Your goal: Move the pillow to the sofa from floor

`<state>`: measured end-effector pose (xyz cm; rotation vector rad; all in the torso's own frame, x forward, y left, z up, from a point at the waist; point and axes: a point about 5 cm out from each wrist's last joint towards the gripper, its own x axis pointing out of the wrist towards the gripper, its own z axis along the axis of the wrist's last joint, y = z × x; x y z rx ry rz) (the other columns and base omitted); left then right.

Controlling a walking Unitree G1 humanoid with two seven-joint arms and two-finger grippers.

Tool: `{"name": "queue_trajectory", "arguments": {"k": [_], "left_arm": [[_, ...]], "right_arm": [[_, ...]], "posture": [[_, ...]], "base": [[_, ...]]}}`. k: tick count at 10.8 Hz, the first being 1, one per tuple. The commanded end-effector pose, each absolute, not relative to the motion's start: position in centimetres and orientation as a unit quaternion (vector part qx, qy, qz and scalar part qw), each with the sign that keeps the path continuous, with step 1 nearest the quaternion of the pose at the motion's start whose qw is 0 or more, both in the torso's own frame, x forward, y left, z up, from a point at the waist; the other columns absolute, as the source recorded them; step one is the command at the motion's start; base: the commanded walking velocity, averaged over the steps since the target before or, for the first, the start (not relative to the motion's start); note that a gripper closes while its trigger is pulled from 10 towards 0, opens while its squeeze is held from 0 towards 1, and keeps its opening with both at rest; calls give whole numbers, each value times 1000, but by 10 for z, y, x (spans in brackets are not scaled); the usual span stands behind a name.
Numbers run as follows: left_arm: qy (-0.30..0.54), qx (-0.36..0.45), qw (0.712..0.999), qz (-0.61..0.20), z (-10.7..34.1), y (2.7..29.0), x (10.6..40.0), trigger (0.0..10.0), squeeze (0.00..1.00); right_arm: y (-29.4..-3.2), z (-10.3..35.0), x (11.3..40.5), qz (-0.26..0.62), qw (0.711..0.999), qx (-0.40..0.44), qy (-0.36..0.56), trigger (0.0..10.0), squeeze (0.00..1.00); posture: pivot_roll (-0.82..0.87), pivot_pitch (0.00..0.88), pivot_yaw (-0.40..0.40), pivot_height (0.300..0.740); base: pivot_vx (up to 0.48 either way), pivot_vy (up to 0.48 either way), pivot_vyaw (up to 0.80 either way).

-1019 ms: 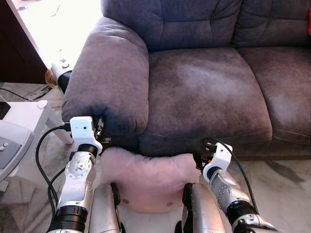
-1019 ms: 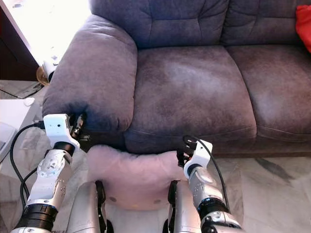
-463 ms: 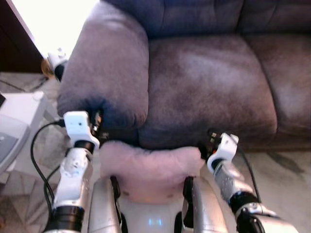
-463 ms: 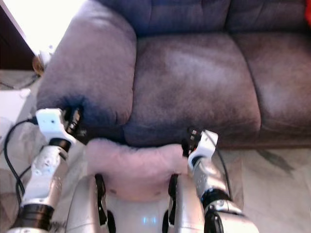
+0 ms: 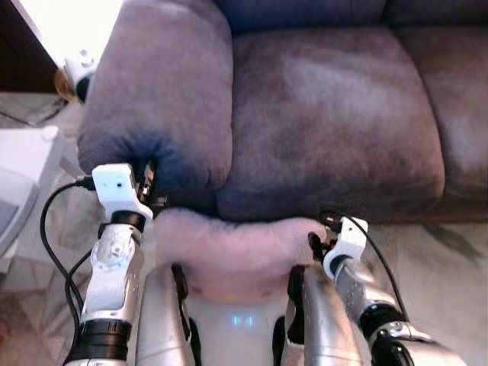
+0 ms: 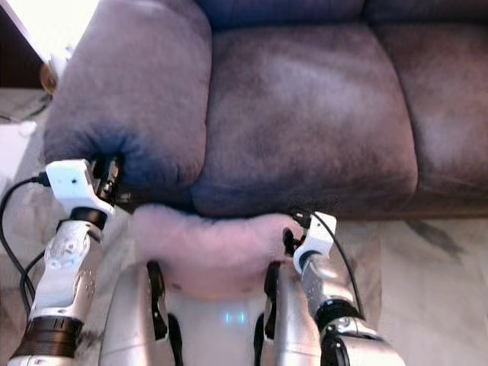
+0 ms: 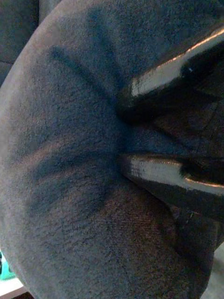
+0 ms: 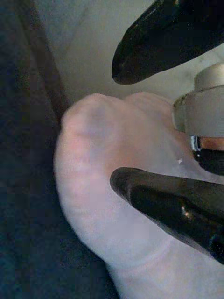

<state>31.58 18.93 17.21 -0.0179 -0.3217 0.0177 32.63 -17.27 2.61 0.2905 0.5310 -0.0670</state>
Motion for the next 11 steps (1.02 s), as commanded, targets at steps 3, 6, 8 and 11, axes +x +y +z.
{"name": "queue_trajectory", "arguments": {"k": [3, 6, 8, 11], "left_arm": [[-101, -12, 995, 17, 151, 187, 313, 10000, 0], [-110, -21, 994, 17, 154, 186, 305, 10000, 0], [-116, -22, 993, 12, 158, 185, 303, 10000, 0], [-117, -19, 993, 9, 162, 187, 298, 10000, 0]], "right_arm": [[-175, 25, 325, -42, 952, 158, 257, 10000, 0], [-175, 47, 339, -28, 959, 224, 172, 10000, 0], [-172, 51, 341, -3, 954, 253, 159, 10000, 0], [-171, 41, 335, 10, 949, 255, 187, 10000, 0]], "posture": [[154, 447, -39, 523], [160, 465, -40, 523], [170, 466, -38, 523], [200, 479, -29, 523]], "base": [[0, 0, 0], [0, 0, 0], [0, 0, 0], [0, 0, 0]]}}
